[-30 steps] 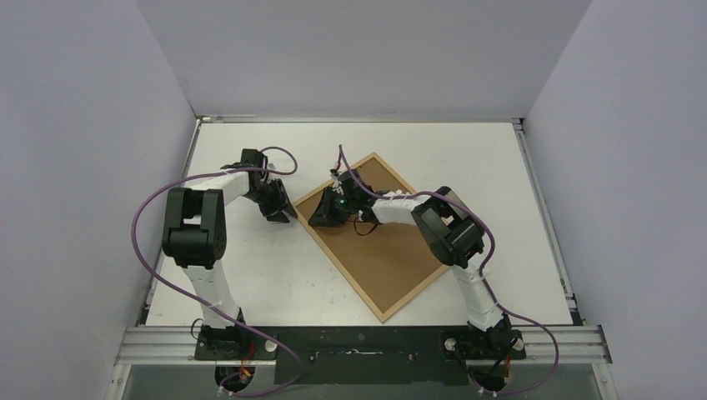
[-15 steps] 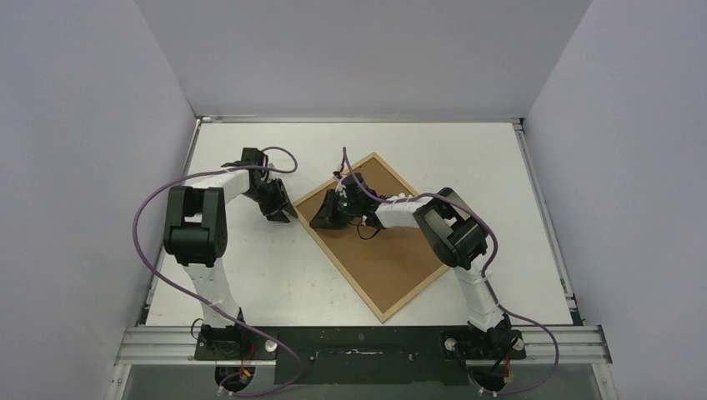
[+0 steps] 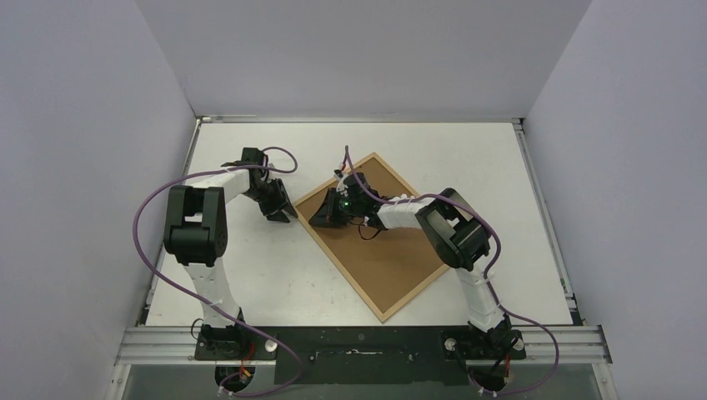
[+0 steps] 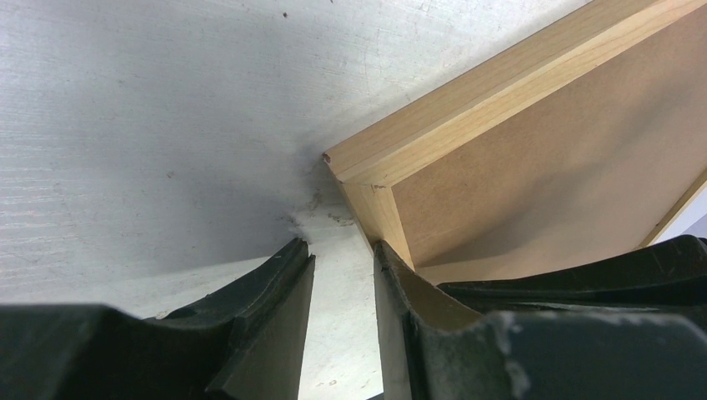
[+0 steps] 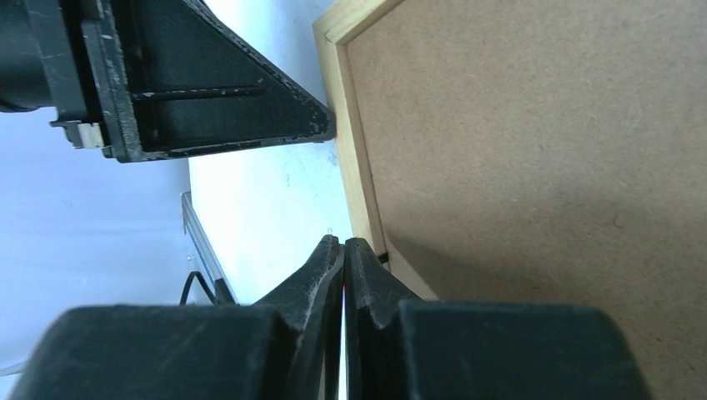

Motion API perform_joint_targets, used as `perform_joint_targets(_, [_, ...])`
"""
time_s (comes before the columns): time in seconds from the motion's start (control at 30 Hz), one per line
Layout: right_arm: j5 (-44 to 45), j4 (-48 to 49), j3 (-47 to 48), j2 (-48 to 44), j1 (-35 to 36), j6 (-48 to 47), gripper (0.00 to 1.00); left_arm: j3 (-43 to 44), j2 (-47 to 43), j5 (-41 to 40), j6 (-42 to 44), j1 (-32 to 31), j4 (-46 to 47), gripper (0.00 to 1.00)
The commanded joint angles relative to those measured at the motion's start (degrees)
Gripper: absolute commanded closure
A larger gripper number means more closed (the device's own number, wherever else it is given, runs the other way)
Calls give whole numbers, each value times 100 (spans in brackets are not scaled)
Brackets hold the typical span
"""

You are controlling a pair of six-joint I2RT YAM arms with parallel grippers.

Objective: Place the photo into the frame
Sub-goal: Install the photo frame at the center of the board.

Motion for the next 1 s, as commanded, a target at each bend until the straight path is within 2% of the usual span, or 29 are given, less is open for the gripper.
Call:
perform_joint_targets(0.0, [-111, 503, -6, -383, -3, 19, 100, -89, 359, -491, 77, 7, -148, 69])
perform_joint_targets(0.63, [-135, -34, 151, -51, 76, -102, 100, -81, 426, -497, 77, 1, -185, 69])
perform_joint_targets(0.97, [269, -598, 290, 303, 3, -377, 100, -89, 414, -495, 84, 3, -201, 70])
